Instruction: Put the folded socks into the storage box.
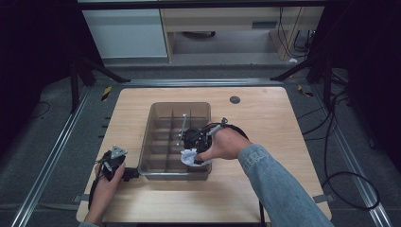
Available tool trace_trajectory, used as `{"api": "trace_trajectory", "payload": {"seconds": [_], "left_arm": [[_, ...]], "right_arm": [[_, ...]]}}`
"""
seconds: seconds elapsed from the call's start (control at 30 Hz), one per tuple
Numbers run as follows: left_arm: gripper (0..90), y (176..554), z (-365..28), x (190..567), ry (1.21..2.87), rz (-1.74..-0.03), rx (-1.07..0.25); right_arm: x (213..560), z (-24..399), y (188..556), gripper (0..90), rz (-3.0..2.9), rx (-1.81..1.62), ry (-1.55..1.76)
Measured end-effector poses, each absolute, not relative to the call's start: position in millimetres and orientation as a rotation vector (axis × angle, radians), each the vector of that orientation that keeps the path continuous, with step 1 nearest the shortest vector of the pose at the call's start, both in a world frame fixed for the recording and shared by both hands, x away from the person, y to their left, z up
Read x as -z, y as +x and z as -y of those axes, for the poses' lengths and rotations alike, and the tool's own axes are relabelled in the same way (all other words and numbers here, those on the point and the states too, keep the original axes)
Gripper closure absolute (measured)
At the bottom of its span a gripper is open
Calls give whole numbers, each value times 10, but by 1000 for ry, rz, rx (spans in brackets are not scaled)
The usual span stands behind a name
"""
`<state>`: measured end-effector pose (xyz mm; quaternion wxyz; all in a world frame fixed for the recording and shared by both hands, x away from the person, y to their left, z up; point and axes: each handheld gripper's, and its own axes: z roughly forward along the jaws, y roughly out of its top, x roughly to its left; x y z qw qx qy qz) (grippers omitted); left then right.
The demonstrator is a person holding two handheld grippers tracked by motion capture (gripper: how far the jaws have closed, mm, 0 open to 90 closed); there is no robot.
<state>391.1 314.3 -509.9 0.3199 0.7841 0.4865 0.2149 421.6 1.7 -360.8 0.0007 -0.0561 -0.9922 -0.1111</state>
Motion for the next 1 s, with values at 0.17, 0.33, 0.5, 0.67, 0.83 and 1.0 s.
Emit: {"api": "trace_trajectory", "payload": {"seconds": [0.17, 0.33, 0.5, 0.67, 0.83, 1.0], "left_arm": [[0, 3911, -3143, 5099, 2061, -1279, -565], [0, 3911, -3143, 5099, 2061, -1279, -565], [0, 3910, -3143, 5099, 2062, -1278, -566], [0, 3910, -3142, 5099, 2062, -1278, -567], [0, 3909, -3142, 5099, 2062, -1277, -568], [0, 3910, -3142, 5100, 2061, -1275, -569]], "right_arm": [[3670, -29, 4217, 687, 3098, 330, -174], [3747, -49, 4213, 685, 3078, 314, -164], [3821, -56, 4226, 679, 3060, 300, -159], [3818, -43, 4237, 663, 3051, 318, -165], [3813, -27, 4235, 621, 3045, 324, -183], [3815, -15, 4223, 536, 3057, 346, -179]]}}
